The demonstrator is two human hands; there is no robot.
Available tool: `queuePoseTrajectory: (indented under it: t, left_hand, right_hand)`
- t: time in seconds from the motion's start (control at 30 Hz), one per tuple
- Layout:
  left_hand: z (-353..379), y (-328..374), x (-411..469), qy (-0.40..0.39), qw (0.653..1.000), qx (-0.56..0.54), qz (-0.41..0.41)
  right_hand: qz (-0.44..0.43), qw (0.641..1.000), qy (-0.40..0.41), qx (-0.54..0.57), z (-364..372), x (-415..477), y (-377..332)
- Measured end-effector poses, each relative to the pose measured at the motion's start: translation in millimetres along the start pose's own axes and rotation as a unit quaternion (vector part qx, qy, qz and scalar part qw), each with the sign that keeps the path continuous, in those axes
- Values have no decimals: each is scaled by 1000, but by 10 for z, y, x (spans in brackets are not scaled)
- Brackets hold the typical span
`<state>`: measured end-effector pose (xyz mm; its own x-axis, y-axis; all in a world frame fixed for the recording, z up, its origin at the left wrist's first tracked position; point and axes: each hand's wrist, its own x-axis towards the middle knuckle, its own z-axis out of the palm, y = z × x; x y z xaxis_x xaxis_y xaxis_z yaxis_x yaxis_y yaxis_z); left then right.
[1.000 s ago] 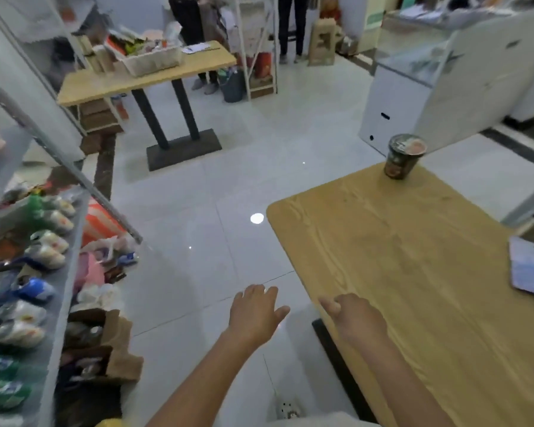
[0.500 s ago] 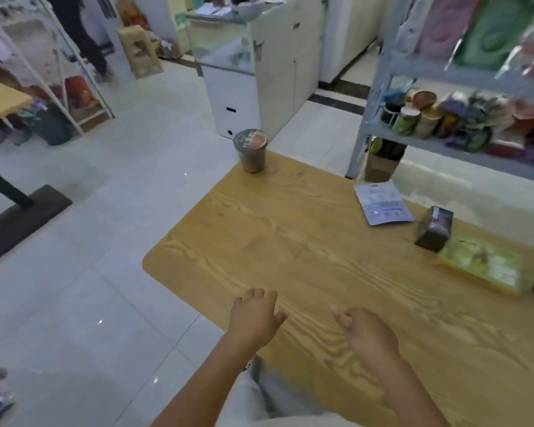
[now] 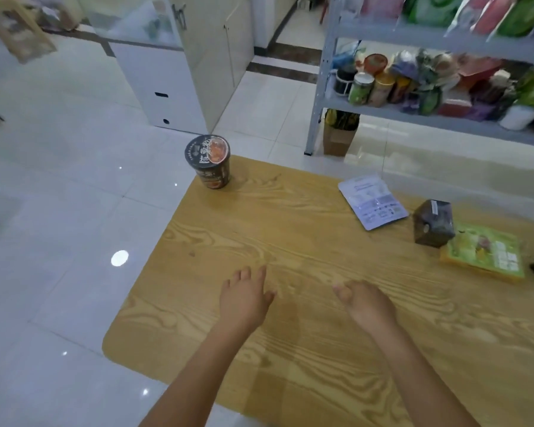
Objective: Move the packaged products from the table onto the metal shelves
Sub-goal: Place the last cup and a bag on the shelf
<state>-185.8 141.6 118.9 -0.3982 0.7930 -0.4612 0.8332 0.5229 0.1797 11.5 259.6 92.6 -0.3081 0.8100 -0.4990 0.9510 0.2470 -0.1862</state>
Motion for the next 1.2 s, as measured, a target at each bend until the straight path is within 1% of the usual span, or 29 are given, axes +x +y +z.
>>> queuePoseTrajectory:
  t: [0.17,0.23,0.4,0.57,0.63,0.7,0.73,0.83,0.9,0.97,1.1,1.2]
  left_hand:
    - [-257,-292,560,12,1000,-10,-5]
    - [-384,-359,753,30,999,-16,1]
    - [-739,-436,1297,119,992,-25,43]
    - [-955,-526,1968,261,963,-28,56]
    - [-989,-615,2239,287,958,-1,27]
    - [-1030,-701,2456,289,957,18,-12]
    - [-1023,-732,2545,279,960,21,-32]
    - [-948,-789,2700,255,963,46,-78]
    - [-883,-812,2763,286,952,79,-77]
    - [-867,-811,2812,314,943,88,-69]
    - [-876,-753,2880,321,938,108,-67]
    - [-797,-634,2833,335,930,148,-42]
  right_hand:
    - [-1,999,30,19,-127,539,-429]
    - [8,999,39,15,-239,770,-508]
    - [58,998,36,12,-498,1370,-566]
    - [89,990,108,-9,-582,1981,-592]
    - [95,986,139,-10,-579,2173,-552]
    - [110,980,162,-18,-549,2313,-495]
    - [125,979,160,-23,-531,2362,-461]
    - [164,978,124,-14,-405,2417,-385]
    - [169,979,116,-10,-276,2400,-377]
    - [160,980,122,-5,-169,2353,-425]
    - [130,983,132,-8,9,2127,-646]
    - [117,986,113,-26,105,1922,-857]
